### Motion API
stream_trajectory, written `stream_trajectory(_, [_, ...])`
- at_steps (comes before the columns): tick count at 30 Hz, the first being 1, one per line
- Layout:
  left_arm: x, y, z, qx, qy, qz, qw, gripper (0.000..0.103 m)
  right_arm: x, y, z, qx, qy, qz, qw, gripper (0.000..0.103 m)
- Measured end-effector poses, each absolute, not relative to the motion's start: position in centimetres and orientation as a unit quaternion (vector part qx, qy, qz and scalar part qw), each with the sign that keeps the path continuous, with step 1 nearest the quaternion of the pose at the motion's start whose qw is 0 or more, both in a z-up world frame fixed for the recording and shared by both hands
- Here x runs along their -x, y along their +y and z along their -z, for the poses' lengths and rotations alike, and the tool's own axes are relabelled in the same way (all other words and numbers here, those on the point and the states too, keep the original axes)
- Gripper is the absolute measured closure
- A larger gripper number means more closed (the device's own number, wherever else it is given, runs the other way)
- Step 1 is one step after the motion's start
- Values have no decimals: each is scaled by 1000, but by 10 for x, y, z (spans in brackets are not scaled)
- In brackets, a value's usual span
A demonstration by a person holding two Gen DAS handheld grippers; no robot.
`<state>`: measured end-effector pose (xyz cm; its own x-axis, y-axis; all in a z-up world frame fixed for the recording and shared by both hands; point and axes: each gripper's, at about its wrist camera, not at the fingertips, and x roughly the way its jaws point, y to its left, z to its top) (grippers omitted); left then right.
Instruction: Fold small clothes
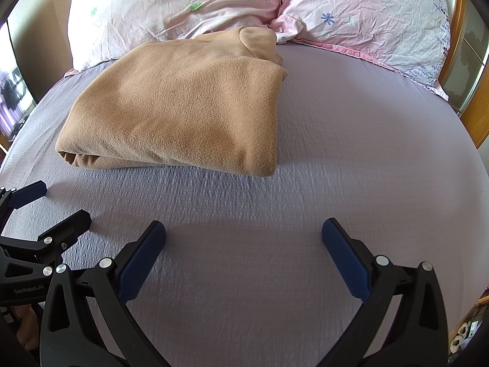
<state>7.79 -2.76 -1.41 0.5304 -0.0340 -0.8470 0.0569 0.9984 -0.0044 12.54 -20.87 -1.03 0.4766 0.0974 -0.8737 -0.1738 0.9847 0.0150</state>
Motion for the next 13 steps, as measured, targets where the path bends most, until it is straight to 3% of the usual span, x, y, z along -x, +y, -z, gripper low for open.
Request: stream_trajectory(13, [-77,-28,14,-12,482,25,876,2,-126,-209,11,38,505,-79,859,1])
